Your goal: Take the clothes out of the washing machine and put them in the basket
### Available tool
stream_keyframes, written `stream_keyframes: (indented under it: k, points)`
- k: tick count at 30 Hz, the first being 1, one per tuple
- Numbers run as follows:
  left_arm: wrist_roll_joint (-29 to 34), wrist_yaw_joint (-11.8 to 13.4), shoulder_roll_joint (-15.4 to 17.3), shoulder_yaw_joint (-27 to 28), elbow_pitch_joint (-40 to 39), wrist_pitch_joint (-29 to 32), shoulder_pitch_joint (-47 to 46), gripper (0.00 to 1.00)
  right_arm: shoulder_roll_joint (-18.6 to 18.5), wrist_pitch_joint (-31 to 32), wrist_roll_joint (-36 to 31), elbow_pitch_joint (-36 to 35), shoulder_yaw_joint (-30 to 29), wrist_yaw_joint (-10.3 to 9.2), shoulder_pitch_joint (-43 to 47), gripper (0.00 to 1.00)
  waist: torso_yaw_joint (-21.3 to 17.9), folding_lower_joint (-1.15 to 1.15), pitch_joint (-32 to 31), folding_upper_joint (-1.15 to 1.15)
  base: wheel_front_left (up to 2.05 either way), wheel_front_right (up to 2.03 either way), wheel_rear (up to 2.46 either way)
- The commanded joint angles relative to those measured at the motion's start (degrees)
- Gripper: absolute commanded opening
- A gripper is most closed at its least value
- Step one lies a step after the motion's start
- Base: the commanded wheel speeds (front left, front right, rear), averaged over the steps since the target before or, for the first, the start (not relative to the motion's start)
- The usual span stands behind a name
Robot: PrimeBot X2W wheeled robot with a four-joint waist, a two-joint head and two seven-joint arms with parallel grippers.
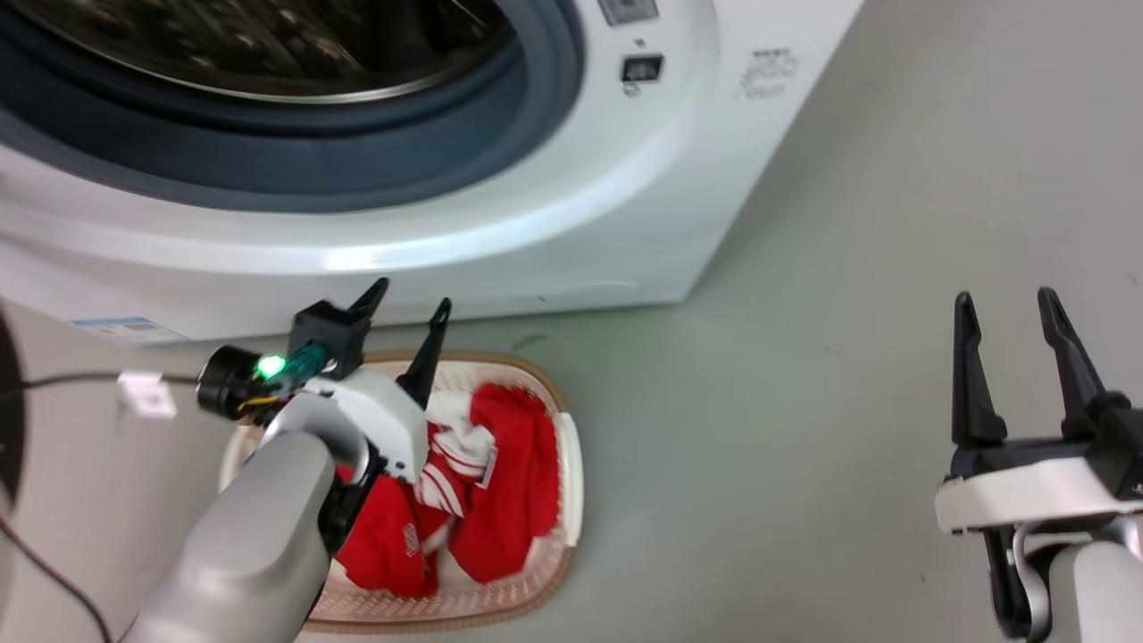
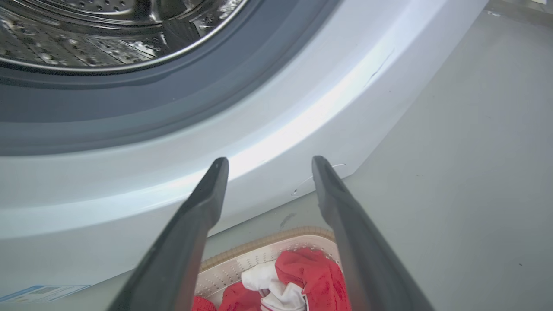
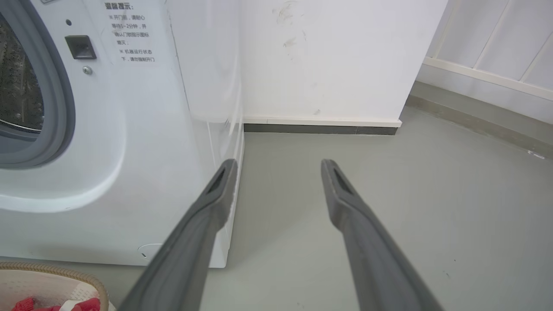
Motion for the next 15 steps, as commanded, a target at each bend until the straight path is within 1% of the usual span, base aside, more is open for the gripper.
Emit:
stream_keyframes:
  k: [1,4,7,11,15]
  points:
    - [0.35,0.51,0.29,0.75,-1.27,-0.1,2.14,1.0,-0.1,-0.13,-0.41,0.17,-0.23,-0.06,1.07,1.0,3.82,0.01,-4.7,0.0,0.0,0.0,0.0]
    - [2.54,2.49,1.6,4.76,-9.21,-0.13,5.71,1.0,-0.1,-0.13,-0.94,0.14,-0.94,-0.06,2.37,1.0,5.21,0.01,-7.27,0.0,0.0,0.0,0.0]
    - [6.56,5.28,2.44,8.77,-17.74,-0.1,10.75,1.0,-0.1,-0.13,-1.46,0.05,-1.37,-0.06,3.98,1.0,6.64,0.01,-9.51,0.0,0.0,0.0,0.0]
    - [10.03,7.7,1.55,15.13,-26.73,-0.11,17.14,1.0,-0.09,-0.13,-2.31,-0.24,-0.67,-0.06,6.23,1.0,8.01,0.01,-12.52,0.0,0.0,0.0,0.0]
    - [12.88,9.77,-0.14,20.45,-33.03,-0.12,24.27,1.0,-0.07,-0.13,-2.37,-0.23,-0.06,-0.06,8.38,1.0,8.45,0.01,-15.6,0.0,0.0,0.0,0.0]
